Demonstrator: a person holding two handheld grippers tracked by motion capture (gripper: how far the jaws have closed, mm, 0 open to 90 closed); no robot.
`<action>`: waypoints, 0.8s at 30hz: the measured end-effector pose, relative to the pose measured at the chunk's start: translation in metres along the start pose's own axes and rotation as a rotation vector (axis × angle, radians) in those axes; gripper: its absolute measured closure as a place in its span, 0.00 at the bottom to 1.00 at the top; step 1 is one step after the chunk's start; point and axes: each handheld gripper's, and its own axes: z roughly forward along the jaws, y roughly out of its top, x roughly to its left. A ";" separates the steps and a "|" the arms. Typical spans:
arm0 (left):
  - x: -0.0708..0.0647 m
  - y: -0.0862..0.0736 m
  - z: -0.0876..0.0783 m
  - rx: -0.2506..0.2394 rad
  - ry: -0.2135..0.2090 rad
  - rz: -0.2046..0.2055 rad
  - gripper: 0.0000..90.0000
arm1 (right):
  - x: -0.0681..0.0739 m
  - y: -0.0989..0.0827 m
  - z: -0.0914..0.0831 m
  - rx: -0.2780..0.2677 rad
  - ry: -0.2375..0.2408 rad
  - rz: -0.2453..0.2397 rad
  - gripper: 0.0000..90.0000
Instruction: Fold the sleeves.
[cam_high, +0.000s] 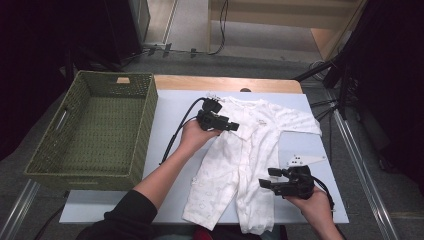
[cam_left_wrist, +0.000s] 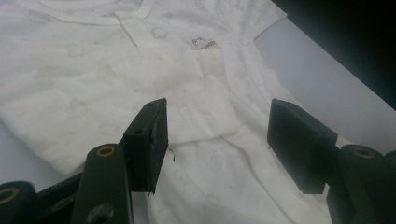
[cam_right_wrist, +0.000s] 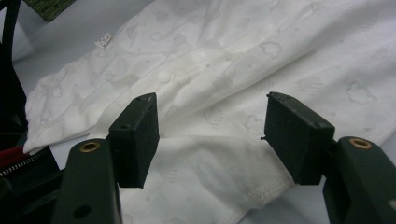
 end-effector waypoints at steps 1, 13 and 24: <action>0.000 0.000 0.000 0.000 0.000 0.000 0.43 | 0.000 0.000 0.000 0.001 0.000 0.001 0.37; -0.004 -0.021 -0.013 0.003 -0.014 0.010 0.43 | -0.002 0.002 0.000 -0.009 0.000 0.014 0.33; -0.011 -0.038 -0.024 0.001 -0.039 0.025 0.41 | -0.007 0.003 0.000 -0.023 0.006 0.017 0.28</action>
